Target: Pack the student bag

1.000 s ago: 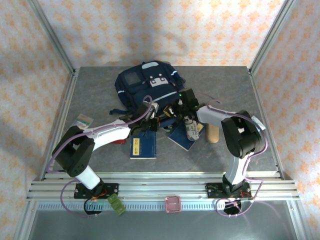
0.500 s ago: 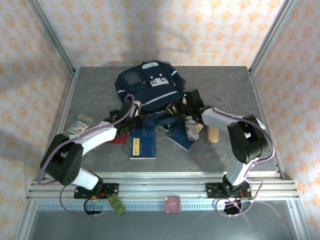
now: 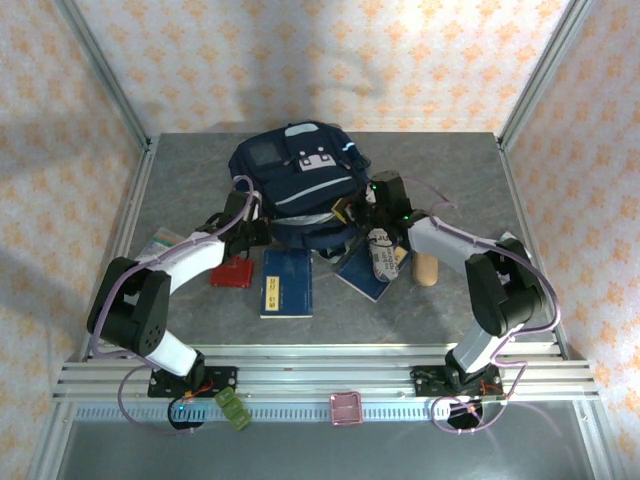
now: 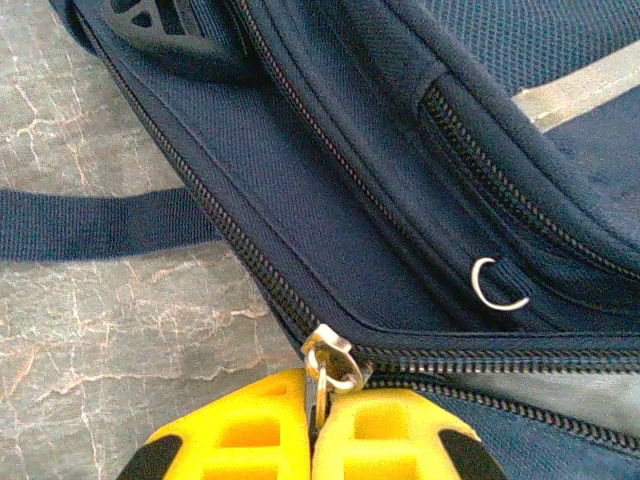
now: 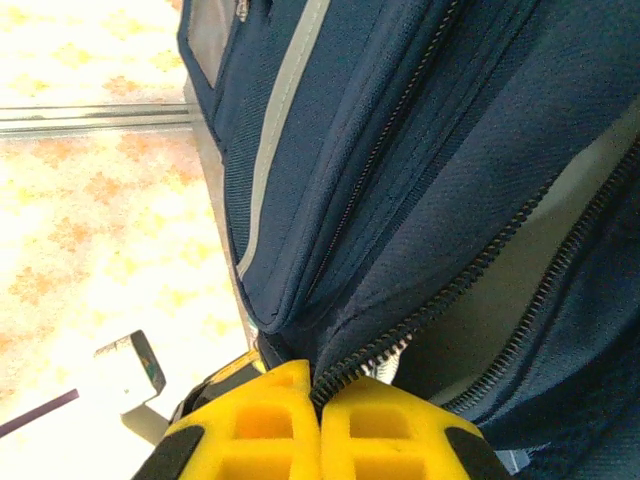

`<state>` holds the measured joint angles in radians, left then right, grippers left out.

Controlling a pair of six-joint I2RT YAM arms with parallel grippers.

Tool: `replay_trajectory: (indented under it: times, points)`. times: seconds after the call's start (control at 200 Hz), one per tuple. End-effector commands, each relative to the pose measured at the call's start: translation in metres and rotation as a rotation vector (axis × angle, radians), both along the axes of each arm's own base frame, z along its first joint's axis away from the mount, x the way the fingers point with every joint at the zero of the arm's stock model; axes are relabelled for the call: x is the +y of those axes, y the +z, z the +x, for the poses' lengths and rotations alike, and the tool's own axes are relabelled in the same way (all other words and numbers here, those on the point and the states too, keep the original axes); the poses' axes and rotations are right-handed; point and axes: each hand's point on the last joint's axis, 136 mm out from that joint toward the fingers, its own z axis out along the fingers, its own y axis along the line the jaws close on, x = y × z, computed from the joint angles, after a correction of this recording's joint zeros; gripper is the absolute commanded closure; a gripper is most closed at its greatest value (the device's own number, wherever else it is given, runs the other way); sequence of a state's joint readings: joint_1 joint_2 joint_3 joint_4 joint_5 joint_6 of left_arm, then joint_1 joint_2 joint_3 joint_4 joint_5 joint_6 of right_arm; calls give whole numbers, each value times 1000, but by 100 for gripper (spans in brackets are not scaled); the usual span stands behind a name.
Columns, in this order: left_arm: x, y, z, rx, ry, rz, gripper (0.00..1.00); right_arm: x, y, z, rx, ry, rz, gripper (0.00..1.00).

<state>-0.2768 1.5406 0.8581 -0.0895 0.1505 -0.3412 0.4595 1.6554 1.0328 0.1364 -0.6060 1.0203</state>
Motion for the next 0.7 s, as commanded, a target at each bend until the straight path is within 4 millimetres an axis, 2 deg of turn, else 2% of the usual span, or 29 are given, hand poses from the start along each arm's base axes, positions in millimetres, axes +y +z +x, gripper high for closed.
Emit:
replay_trajectory:
  times: [0.0, 0.055, 0.195, 0.345, 0.44, 0.621, 0.696]
  points:
    - [65, -7, 8, 25, 194, 154, 98, -31, 38, 27, -148, -131, 3, 100]
    - [74, -10, 11, 31, 220, 160, 93, -29, 47, 27, -166, -123, 21, 100]
    - [104, -17, 20, 45, 306, 167, 92, -25, 65, 26, -201, -110, 62, 100]
    - [127, -19, 33, 48, 385, 153, 63, -20, 79, 23, -233, -90, 83, 100]
    - [123, -17, 39, 48, 373, 130, 57, -11, 82, 22, -243, -60, 79, 100]
    - [101, -4, 31, 4, 323, 39, 50, 0, 63, 26, -209, -12, 21, 100]
    - [88, 8, 24, -20, 287, -5, 48, 6, 57, 22, -217, 37, -29, 84]
